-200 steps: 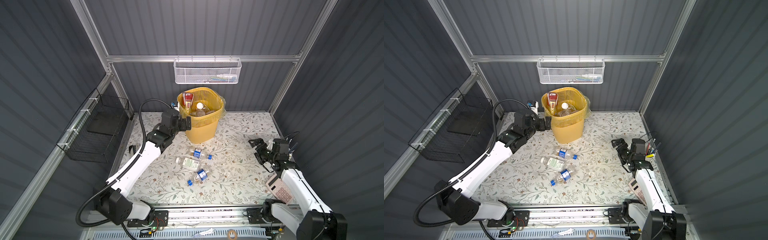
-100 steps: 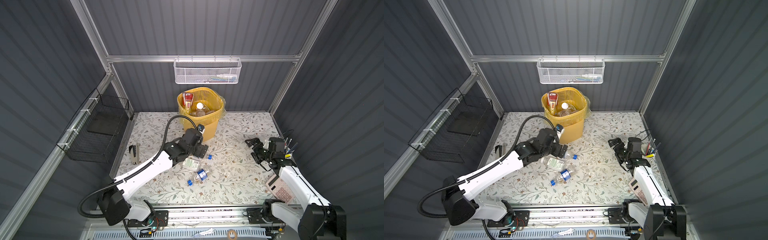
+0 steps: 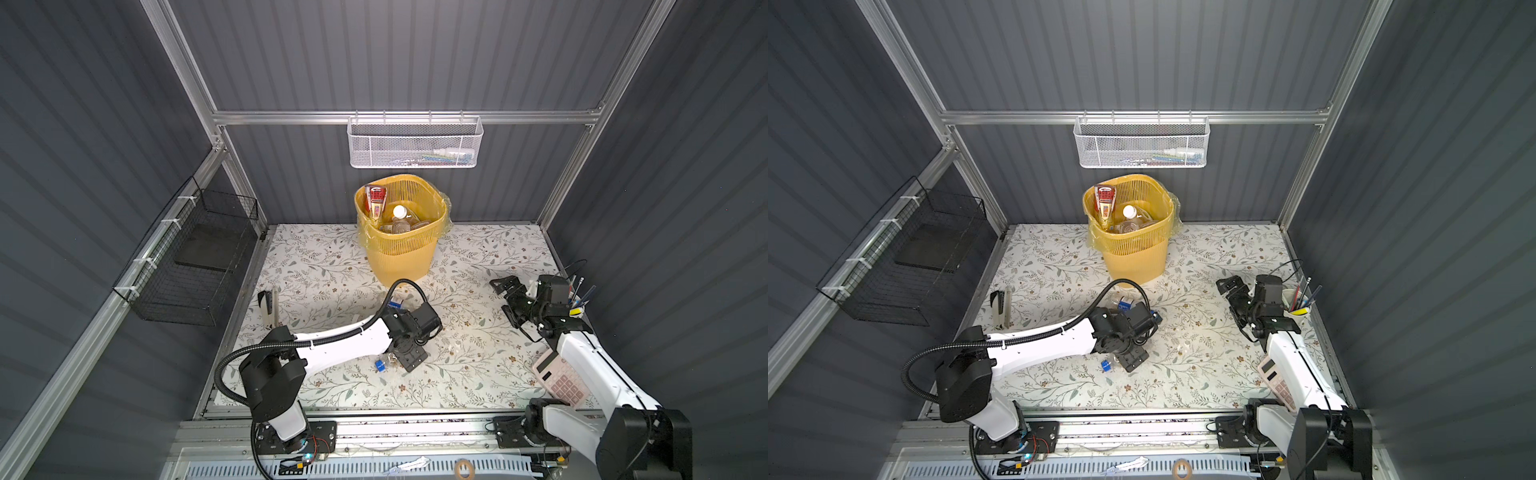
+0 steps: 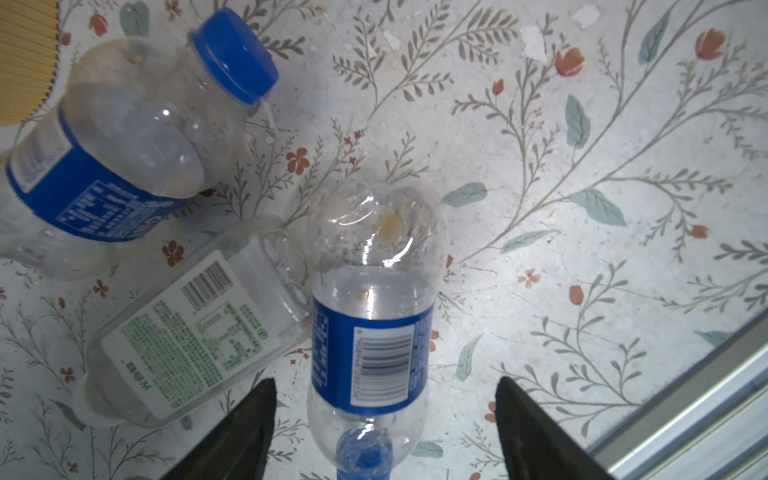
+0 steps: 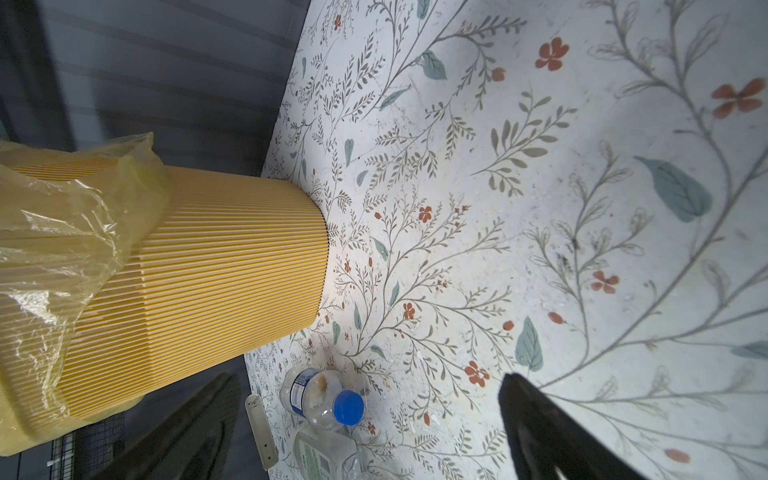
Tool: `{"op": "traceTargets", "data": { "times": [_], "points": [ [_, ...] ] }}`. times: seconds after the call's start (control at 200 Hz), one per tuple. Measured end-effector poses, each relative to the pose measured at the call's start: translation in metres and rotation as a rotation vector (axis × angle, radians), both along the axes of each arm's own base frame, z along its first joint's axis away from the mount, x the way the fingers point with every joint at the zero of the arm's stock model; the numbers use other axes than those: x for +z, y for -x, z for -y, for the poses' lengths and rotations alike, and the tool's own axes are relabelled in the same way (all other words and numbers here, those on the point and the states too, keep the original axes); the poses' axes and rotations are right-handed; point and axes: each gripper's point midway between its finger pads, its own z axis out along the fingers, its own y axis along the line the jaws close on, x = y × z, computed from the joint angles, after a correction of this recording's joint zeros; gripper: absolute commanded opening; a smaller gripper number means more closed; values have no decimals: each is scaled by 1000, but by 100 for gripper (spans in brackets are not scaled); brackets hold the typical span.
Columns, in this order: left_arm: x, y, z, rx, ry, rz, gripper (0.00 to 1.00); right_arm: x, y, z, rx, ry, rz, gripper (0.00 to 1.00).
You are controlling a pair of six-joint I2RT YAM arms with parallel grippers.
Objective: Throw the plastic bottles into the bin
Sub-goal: 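Lower the empty left gripper onto the blue-label bottle and grasp it, then lift the blue-label bottle with the left gripper and drop it into the bin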
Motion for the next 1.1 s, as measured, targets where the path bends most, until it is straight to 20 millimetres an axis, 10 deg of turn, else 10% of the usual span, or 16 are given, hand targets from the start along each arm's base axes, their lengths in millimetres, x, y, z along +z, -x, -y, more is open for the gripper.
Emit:
{"op": "traceTargets", "data": {
  "times": [0.755,0.921,1.101],
  "points": [
    [-50,14,-2,-13,-114,-111,53,-12,3,7,-32,17,-19,99],
    [-30,6,11,7,-18,-54,50,-15,4,9,-40,17,-25,99],
    [45,-20,26,47,212,122,47,-16,5,11,-47,17,-26,99]
  ]
}}
